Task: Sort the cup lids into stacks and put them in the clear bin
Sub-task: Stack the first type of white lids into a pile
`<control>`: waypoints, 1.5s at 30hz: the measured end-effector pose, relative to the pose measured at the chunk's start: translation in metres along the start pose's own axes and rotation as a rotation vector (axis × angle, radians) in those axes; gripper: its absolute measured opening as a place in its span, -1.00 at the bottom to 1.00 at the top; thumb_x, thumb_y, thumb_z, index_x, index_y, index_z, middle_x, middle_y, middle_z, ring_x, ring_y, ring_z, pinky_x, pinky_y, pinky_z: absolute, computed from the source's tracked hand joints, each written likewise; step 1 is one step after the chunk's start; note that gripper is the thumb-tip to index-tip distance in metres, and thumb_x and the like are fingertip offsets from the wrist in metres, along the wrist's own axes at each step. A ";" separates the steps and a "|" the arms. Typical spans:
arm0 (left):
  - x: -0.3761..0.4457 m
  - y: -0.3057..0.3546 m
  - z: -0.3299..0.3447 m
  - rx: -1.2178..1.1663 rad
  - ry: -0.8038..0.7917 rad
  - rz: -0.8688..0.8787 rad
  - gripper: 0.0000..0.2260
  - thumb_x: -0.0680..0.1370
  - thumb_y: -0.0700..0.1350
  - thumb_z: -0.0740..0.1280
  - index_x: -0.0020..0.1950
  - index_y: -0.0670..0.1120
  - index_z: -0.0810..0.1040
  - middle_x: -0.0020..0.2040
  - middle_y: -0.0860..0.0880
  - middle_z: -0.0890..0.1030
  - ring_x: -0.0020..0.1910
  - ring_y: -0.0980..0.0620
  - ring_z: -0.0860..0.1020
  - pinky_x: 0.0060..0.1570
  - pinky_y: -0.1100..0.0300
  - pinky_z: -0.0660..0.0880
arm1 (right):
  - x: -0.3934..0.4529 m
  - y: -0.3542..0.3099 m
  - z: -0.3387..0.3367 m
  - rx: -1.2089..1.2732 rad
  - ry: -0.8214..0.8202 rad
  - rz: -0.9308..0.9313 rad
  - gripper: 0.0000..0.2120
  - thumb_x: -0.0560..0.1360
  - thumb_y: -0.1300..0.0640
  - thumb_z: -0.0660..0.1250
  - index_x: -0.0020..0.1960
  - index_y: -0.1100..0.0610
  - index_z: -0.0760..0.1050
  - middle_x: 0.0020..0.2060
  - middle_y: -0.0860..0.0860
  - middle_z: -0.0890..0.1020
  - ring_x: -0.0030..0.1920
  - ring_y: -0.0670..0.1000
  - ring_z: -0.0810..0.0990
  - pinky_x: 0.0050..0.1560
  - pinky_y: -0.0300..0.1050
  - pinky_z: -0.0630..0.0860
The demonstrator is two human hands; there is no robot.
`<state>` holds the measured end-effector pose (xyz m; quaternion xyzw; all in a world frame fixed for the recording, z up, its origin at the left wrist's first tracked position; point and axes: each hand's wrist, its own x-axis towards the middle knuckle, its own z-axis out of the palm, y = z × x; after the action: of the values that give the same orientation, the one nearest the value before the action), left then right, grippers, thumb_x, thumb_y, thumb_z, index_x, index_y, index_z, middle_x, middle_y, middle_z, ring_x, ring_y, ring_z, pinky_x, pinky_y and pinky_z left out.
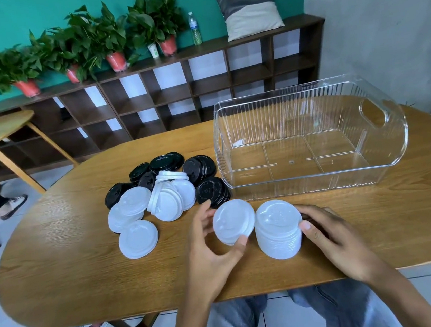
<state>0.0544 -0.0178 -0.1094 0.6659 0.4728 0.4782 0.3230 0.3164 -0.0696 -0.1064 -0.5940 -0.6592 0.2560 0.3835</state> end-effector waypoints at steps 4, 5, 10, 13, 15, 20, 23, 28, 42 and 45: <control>-0.002 0.023 0.024 0.026 -0.036 0.109 -0.25 0.38 0.14 0.57 0.51 0.23 0.34 0.34 0.14 0.54 0.36 0.03 0.51 0.26 0.35 0.42 | 0.000 0.000 0.000 0.031 0.015 -0.017 -0.62 0.63 -0.20 0.04 0.35 -0.21 0.47 0.23 -0.34 0.57 0.29 -0.12 0.49 0.33 0.05 0.39; -0.001 0.026 0.029 0.048 -0.058 0.125 -0.26 0.38 0.15 0.57 0.51 0.24 0.33 0.35 0.16 0.54 0.36 0.04 0.52 0.29 0.29 0.44 | -0.001 0.001 0.000 0.043 0.022 -0.024 -0.61 0.64 -0.19 0.03 0.36 -0.20 0.47 0.24 -0.33 0.57 0.30 -0.12 0.49 0.34 0.05 0.39; -0.003 0.031 0.041 0.180 -0.135 0.161 -0.26 0.38 0.19 0.54 0.49 0.36 0.27 0.38 0.26 0.49 0.40 0.13 0.47 0.37 0.10 0.44 | -0.001 0.002 0.000 0.055 0.040 -0.015 -0.52 0.61 -0.28 -0.04 0.37 -0.19 0.47 0.26 -0.35 0.55 0.32 -0.15 0.47 0.36 0.05 0.38; -0.004 0.028 0.042 0.211 -0.130 0.164 -0.27 0.39 0.21 0.53 0.49 0.33 0.29 0.40 0.29 0.46 0.41 0.16 0.45 0.36 0.16 0.42 | 0.000 0.002 0.001 0.021 0.025 -0.016 -0.54 0.61 -0.29 -0.05 0.35 -0.23 0.46 0.23 -0.38 0.55 0.29 -0.17 0.47 0.33 -0.02 0.38; -0.004 0.029 0.044 0.210 -0.137 0.151 -0.28 0.39 0.22 0.53 0.49 0.29 0.31 0.40 0.29 0.45 0.42 0.16 0.44 0.37 0.14 0.43 | 0.001 0.002 0.001 -0.005 0.017 -0.018 -0.56 0.60 -0.30 -0.04 0.34 -0.26 0.45 0.21 -0.39 0.54 0.28 -0.17 0.46 0.31 -0.05 0.38; -0.004 0.029 0.047 0.213 -0.128 0.144 -0.28 0.39 0.24 0.51 0.49 0.29 0.30 0.39 0.32 0.44 0.42 0.17 0.43 0.37 0.12 0.45 | 0.001 0.002 0.001 -0.021 0.012 -0.006 -0.57 0.60 -0.32 -0.03 0.32 -0.27 0.45 0.21 -0.40 0.54 0.26 -0.17 0.47 0.28 -0.05 0.41; -0.003 0.028 0.047 0.224 -0.137 0.136 -0.28 0.39 0.25 0.50 0.49 0.30 0.29 0.39 0.34 0.43 0.42 0.18 0.43 0.37 0.15 0.44 | 0.001 0.001 0.000 -0.007 0.009 0.000 -0.58 0.60 -0.33 -0.02 0.32 -0.28 0.44 0.21 -0.39 0.55 0.28 -0.17 0.46 0.29 -0.05 0.41; -0.005 0.027 0.046 0.217 -0.151 0.118 -0.34 0.44 0.29 0.44 0.50 0.33 0.27 0.40 0.35 0.42 0.43 0.19 0.41 0.38 0.26 0.38 | 0.001 0.000 -0.002 -0.008 -0.022 0.011 -0.57 0.57 -0.38 -0.01 0.38 -0.35 0.36 0.21 -0.39 0.54 0.28 -0.16 0.46 0.31 0.00 0.40; -0.002 0.026 0.052 0.193 -0.144 0.119 -0.33 0.48 0.31 0.40 0.53 0.11 0.38 0.36 0.36 0.43 0.39 0.29 0.42 0.35 0.42 0.31 | 0.000 -0.004 -0.001 -0.045 -0.027 0.003 -0.53 0.58 -0.39 -0.02 0.48 -0.42 0.19 0.33 -0.46 0.43 0.33 -0.20 0.42 0.39 0.08 0.35; -0.002 0.026 0.051 0.199 -0.148 0.127 -0.33 0.48 0.32 0.40 0.54 0.13 0.36 0.34 0.41 0.39 0.39 0.32 0.41 0.35 0.44 0.29 | -0.001 -0.005 0.000 -0.048 -0.016 0.000 -0.52 0.58 -0.40 -0.04 0.48 -0.41 0.20 0.32 -0.46 0.44 0.31 -0.21 0.42 0.36 0.03 0.37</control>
<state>0.1109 -0.0273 -0.1041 0.7567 0.4496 0.3979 0.2587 0.3137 -0.0714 -0.1027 -0.6007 -0.6684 0.2450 0.3639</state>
